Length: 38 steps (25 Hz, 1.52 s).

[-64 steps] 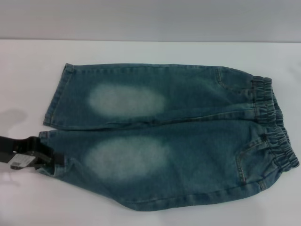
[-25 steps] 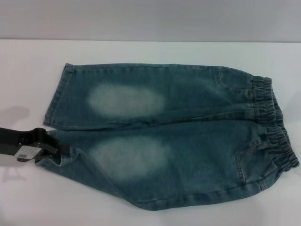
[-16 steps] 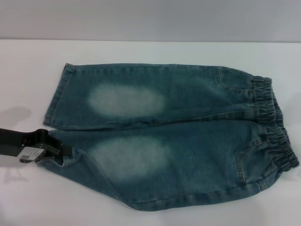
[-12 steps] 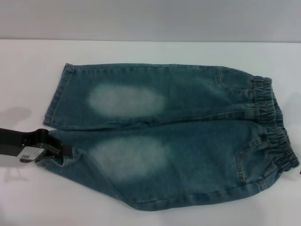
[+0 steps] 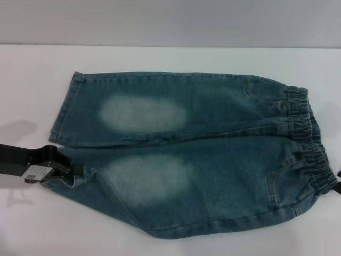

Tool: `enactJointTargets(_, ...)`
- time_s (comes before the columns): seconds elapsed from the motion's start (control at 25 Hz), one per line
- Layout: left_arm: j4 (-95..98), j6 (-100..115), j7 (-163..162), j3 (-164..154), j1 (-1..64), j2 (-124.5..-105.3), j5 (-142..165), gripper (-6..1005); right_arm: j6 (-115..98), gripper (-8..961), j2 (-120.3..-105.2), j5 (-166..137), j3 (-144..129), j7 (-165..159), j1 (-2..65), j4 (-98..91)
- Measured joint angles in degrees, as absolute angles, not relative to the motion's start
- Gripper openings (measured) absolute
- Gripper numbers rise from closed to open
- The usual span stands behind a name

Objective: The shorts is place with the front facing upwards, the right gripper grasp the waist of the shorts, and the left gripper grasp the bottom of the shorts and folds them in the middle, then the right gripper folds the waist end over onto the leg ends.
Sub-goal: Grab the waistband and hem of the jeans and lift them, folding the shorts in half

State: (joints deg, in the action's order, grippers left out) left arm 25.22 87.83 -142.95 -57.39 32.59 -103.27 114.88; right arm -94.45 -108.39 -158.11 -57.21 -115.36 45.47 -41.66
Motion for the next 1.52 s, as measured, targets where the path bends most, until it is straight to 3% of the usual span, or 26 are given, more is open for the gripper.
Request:
enactJointTargets(0.24,25.2,87.5,-142.8,-57.4,32.7,-103.41,114.9,54,-94.2,382,-108.53,-158.1,-57.3,-115.2,46.5,-40.5)
enactJointTargets(1.52,25.2,86.5,-142.7,-57.4,33.0,-103.07,114.9,59,-92.8,371,-109.41,-154.9,-58.5,-114.7,48.3,-38.7)
